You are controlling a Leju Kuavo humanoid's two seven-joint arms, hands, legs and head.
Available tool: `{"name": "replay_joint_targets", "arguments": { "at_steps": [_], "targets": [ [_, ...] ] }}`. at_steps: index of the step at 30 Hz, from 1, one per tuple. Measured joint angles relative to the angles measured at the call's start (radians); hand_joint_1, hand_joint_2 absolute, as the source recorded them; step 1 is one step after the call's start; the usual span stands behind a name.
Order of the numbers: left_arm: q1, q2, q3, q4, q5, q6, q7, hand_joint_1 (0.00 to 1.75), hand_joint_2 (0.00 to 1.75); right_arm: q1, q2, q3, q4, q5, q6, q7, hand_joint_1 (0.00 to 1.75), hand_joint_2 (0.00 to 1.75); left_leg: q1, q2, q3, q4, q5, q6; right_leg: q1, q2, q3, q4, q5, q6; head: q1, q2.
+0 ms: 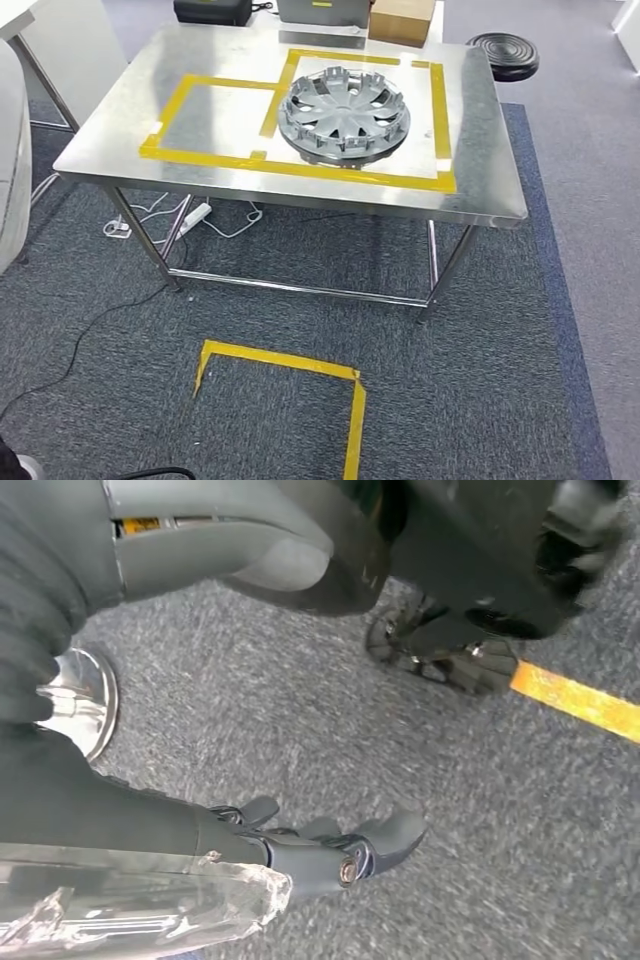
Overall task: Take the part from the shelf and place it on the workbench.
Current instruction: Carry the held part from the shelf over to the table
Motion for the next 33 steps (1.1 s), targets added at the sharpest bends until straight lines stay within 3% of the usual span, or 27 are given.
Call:
{"name": "replay_joint_targets", "arguments": {
  "at_steps": [2, 3, 4, 6, 7, 8, 12, 14, 16, 17, 18, 19, 21, 22, 24, 27, 29, 32, 33],
  "targets": [
    [0.0, 0.0, 0.0, 0.0, 0.0, 0.0, 0.0, 1.68, 1.75, 0.001, 0.0, 0.0, 0.0, 0.0, 0.0, 0.0, 0.0, 1.75, -0.001, 0.0, 0.005, 0.001, -0.006, 0.003, -0.001, 0.0, -0.066, 0.11, -0.031, 0.003, 0.001, 0.0],
    [0.0, 0.0, 0.001, 0.0, 0.0, 0.0, 0.0, 1.68, 1.75, 0.003, 0.0, 0.0, 0.0, 0.0, 0.0, 0.0, 0.0, 1.75, -0.002, 0.0, 0.01, 0.001, -0.01, 0.003, -0.001, 0.0, -0.076, 0.116, -0.017, 0.003, 0.001, 0.0],
    [0.0, 0.0, 0.002, 0.0, 0.0, 0.0, 0.0, 1.68, 1.75, 0.004, 0.0, 0.0, 0.0, 0.0, 0.0, 0.001, 0.0, 1.75, -0.001, 0.0, 0.018, 0.001, -0.016, 0.002, -0.001, -0.001, -0.067, 0.083, 0.016, 0.002, 0.001, 0.0],
    [0.0, 0.0, 0.004, 0.0, 0.001, 0.0, 0.0, 1.68, 1.75, 0.004, 0.0, 0.0, 0.0, 0.0, 0.0, 0.001, 0.0, 1.75, -0.002, -0.001, 0.036, 0.001, -0.029, -0.006, 0.0, -0.005, -0.011, -0.049, 0.095, -0.001, 0.003, 0.0],
    [0.0, 0.0, 0.006, 0.0, 0.002, 0.0, 0.0, 1.68, 1.75, 0.003, 0.0, 0.0, 0.001, 0.0, 0.001, 0.001, 0.0, 1.75, -0.004, -0.001, 0.042, 0.002, -0.036, -0.011, 0.0, -0.007, 0.016, -0.104, 0.118, -0.004, 0.005, 0.0],
    [0.0, 0.0, 0.007, 0.0, 0.003, 0.0, 0.0, 1.68, 1.75, 0.003, 0.0, 0.0, 0.001, 0.0, 0.002, 0.001, 0.0, 1.75, -0.005, -0.002, 0.046, 0.002, -0.04, -0.017, 0.002, -0.008, 0.032, -0.137, 0.127, -0.009, 0.005, 0.0],
    [0.0, 0.0, 0.01, -0.003, 0.007, 0.003, -0.001, 1.68, 1.75, 0.004, 0.0, 0.0, 0.002, 0.0, 0.004, 0.0, 0.0, 1.75, -0.003, -0.001, 0.052, 0.002, -0.053, -0.039, 0.003, -0.005, 0.046, -0.154, 0.117, -0.038, 0.001, 0.0],
    [-0.001, 0.0, 0.013, -0.004, 0.008, 0.004, -0.002, 1.68, 1.75, 0.003, 0.0, 0.0, 0.002, 0.0, 0.004, 0.0, 0.0, 1.75, -0.002, -0.001, 0.016, 0.077, -0.092, -0.048, -0.001, -0.004, 0.058, -0.161, 0.112, -0.052, -0.004, 0.0],
    [0.0, 0.0, 0.016, -0.005, 0.009, 0.005, -0.002, 1.68, 1.75, 0.003, 0.0, 0.001, 0.002, 0.0, 0.004, 0.0, 0.0, 1.75, -0.003, -0.001, -0.067, 0.22, -0.145, -0.052, 0.001, -0.003, 0.068, -0.161, 0.101, -0.061, -0.008, 0.0],
    [0.001, 0.001, 0.016, -0.005, 0.009, 0.005, -0.002, 1.68, 1.75, 0.004, 0.0, 0.001, 0.002, 0.0, 0.004, 0.0, 0.0, 1.75, -0.003, -0.001, -0.105, 0.277, -0.155, -0.053, 0.001, -0.002, 0.075, -0.161, 0.094, -0.062, -0.008, 0.0],
    [0.001, 0.001, 0.016, -0.005, 0.009, 0.005, -0.002, 1.68, 1.75, 0.005, 0.0, 0.001, 0.002, 0.0, 0.005, 0.0, 0.0, 1.75, -0.003, -0.001, -0.127, 0.298, -0.142, -0.052, 0.002, 0.0, 0.083, -0.161, 0.088, -0.062, -0.008, 0.0],
    [0.001, 0.001, 0.017, -0.005, 0.009, 0.005, -0.002, 1.68, 1.75, 0.006, 0.0, 0.001, 0.002, 0.0, 0.005, 0.0, 0.0, 1.75, -0.003, -0.001, -0.13, 0.281, -0.108, -0.05, 0.002, 0.002, 0.094, -0.161, 0.08, -0.061, -0.008, 0.0],
    [0.001, 0.001, 0.017, -0.005, 0.009, 0.005, -0.002, 1.68, 1.75, 0.008, 0.001, 0.002, 0.002, 0.0, 0.005, 0.0, 0.0, 1.75, -0.006, -0.001, -0.097, 0.163, -0.009, -0.039, 0.002, 0.006, 0.115, -0.162, 0.062, -0.056, -0.008, 0.0],
    [0.001, 0.001, 0.017, -0.005, 0.01, 0.005, -0.003, 1.68, 1.75, 0.007, 0.001, 0.002, 0.002, 0.0, 0.005, 0.0, 0.0, 1.75, -0.008, -0.001, -0.073, 0.1, 0.021, -0.033, 0.004, 0.008, 0.121, -0.161, 0.052, -0.051, -0.009, 0.0],
    [0.001, 0.001, 0.017, -0.006, 0.011, 0.005, -0.004, 1.68, 1.75, 0.006, 0.003, 0.004, 0.004, 0.0, 0.006, 0.001, 0.0, 1.75, -0.012, -0.002, -0.047, 0.03, 0.028, -0.021, 0.006, 0.009, 0.129, -0.163, 0.04, -0.038, -0.009, 0.0],
    [0.001, 0.001, 0.018, -0.008, 0.014, 0.006, -0.007, 1.68, 1.75, 0.005, 0.003, 0.005, 0.005, 0.0, 0.006, 0.001, 0.0, 1.75, -0.009, -0.005, -0.026, 0.01, 0.007, -0.006, 0.007, 0.005, 0.153, -0.161, 0.034, -0.018, -0.008, 0.0],
    [0.002, 0.001, 0.019, -0.008, 0.016, 0.006, -0.01, 1.68, 1.75, 0.003, 0.003, 0.005, 0.006, 0.0, 0.006, 0.001, 0.0, 1.75, -0.004, -0.004, -0.004, 0.007, -0.002, 0.003, 0.006, 0.001, 0.12, -0.096, 0.013, -0.009, -0.002, 0.0],
    [0.002, 0.0, 0.02, -0.009, 0.017, 0.005, -0.012, 1.68, 1.75, -0.003, 0.003, 0.006, 0.006, -0.001, 0.006, -0.001, 0.0, 1.75, -0.002, -0.003, 0.018, 0.006, -0.023, 0.008, 0.003, -0.002, -0.011, 0.087, -0.054, 0.003, 0.002, 0.0],
    [0.002, 0.0, 0.02, -0.009, 0.017, 0.005, -0.012, 1.68, 1.75, -0.005, 0.003, 0.006, 0.006, -0.001, 0.006, -0.002, 0.0, 1.75, -0.001, -0.003, 0.029, 0.006, -0.032, 0.007, 0.003, -0.003, -0.041, 0.112, -0.069, 0.005, 0.002, 0.0]
  ]
}}
